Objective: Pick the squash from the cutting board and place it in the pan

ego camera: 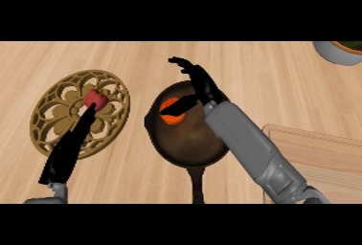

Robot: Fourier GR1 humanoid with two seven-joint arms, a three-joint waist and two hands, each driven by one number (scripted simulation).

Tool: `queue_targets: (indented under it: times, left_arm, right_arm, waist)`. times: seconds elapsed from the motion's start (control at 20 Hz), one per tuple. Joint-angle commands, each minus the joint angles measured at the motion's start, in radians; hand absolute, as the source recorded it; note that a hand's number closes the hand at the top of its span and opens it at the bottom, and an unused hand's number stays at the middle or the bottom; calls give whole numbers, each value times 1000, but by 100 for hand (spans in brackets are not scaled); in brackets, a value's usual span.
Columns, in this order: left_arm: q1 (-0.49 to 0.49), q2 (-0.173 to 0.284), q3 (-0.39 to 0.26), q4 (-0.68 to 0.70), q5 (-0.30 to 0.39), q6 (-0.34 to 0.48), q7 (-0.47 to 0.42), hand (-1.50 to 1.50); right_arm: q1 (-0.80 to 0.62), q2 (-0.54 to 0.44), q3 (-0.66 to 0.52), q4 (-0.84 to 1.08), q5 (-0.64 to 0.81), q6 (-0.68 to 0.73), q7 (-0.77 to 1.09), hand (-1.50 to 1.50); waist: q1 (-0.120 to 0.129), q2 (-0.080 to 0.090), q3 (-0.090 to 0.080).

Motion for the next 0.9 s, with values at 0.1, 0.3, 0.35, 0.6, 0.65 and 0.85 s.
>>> queue_targets:
  times: [0.1,0.3,0.35,0.6,0.65,0.85]
  left_arm:
    - [38,3,10,-50,8,2,4,0]
    - [58,3,28,-6,-11,28,-37,0]
    - [50,16,46,36,4,12,-60,0]
    - [140,-10,25,-63,-5,28,-42,0]
    - [44,8,46,-28,8,10,0,0]
    - [33,-20,33,-43,-1,31,42,0]
  right_arm:
    - [-19,0,-91,69,-135,-177,-111,-150]
    - [-54,-40,-219,154,-159,-174,-144,-150]
    - [-57,-84,-236,166,-168,-133,-164,-150]
    - [-7,-215,-298,179,-191,6,-299,-150]
    - [28,-193,-304,204,-185,-9,-349,-150]
    - [32,-364,-345,241,-196,152,-409,-150]
  waist:
    - [-20,-5,0]
    - [-55,-8,-1]
    - [-62,-7,-1]
    - [-70,-15,-1]
    - [-78,-13,-1]
    - [-77,-11,0]
